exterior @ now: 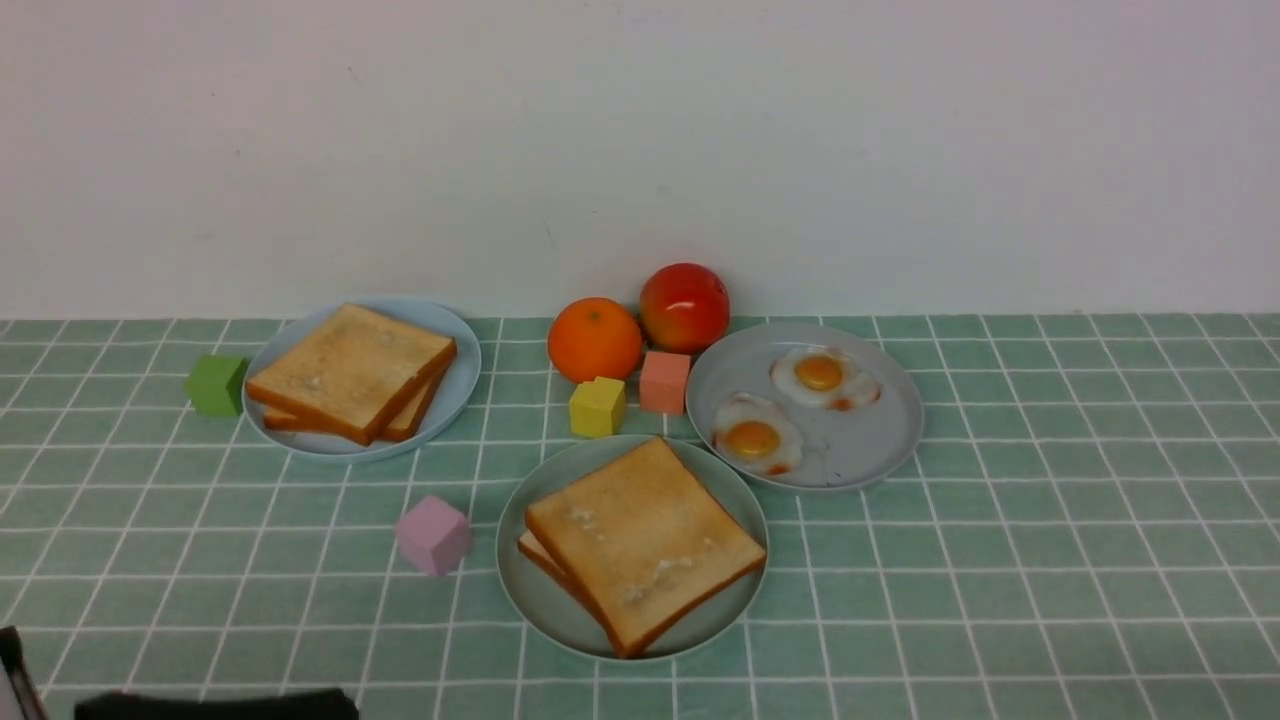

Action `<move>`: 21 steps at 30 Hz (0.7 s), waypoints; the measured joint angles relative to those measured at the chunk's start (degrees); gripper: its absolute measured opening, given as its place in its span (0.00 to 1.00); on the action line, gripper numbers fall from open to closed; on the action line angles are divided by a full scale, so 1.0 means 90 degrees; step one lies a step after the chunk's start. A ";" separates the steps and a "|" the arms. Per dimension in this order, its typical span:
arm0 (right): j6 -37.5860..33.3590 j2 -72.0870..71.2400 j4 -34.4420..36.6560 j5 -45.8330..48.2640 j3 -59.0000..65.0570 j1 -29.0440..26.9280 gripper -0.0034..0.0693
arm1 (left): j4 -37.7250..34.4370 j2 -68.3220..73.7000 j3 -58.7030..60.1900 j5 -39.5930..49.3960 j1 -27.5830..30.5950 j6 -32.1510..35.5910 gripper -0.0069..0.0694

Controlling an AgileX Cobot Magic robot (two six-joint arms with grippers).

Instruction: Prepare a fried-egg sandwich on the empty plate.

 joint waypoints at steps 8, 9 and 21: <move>0.0000 0.0000 0.0000 0.0000 0.0000 0.0000 0.08 | -0.1445 -0.0440 0.0867 -0.2204 0.2204 0.1390 0.07; 0.0000 0.0000 0.0000 0.0000 0.0000 0.0000 0.08 | -0.1598 -0.0559 0.0996 -0.2329 0.2457 0.1495 0.07; 0.0000 0.0000 0.0000 0.0000 0.0000 0.0000 0.09 | -0.3047 -0.2753 0.2661 -0.2016 0.5403 0.1996 0.07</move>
